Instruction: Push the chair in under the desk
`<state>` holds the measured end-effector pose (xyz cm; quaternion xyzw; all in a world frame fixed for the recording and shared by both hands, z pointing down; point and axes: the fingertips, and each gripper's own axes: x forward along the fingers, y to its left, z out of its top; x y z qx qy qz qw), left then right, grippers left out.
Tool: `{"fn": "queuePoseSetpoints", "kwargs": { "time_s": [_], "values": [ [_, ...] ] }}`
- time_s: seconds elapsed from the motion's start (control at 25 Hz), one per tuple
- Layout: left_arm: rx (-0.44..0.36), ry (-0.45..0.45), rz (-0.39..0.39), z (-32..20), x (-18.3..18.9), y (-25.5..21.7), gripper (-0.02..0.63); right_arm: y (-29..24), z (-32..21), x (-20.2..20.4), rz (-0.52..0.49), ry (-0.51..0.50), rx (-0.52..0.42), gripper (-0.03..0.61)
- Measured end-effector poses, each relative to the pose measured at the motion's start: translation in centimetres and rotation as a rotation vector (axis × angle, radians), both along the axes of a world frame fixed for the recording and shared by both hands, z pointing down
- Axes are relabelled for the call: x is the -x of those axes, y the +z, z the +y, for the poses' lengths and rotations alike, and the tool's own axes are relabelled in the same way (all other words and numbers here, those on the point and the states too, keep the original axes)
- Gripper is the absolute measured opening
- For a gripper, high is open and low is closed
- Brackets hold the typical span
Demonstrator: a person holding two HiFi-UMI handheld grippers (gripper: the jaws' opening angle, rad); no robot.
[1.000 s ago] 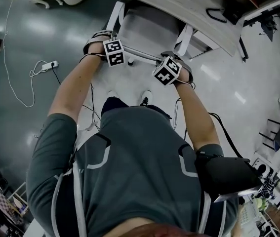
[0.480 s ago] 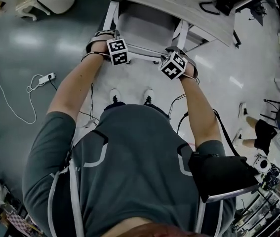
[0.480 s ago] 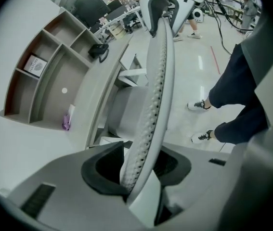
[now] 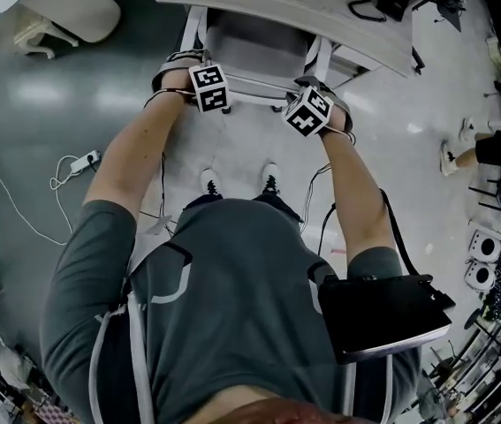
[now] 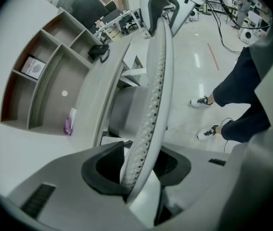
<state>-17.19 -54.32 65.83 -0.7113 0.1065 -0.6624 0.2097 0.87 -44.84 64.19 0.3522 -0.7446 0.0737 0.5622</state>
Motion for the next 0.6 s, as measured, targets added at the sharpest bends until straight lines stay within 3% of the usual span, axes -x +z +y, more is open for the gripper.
{"fn": "queuePoseSetpoints", "kwargs": {
  "time_s": [0.6],
  "values": [
    [-0.011, 0.022, -0.016, -7.0, -1.1, 0.0, 0.156, 0.0, -6.1, -0.8, 0.008, 0.047, -0.041, 0.155]
  ]
}}
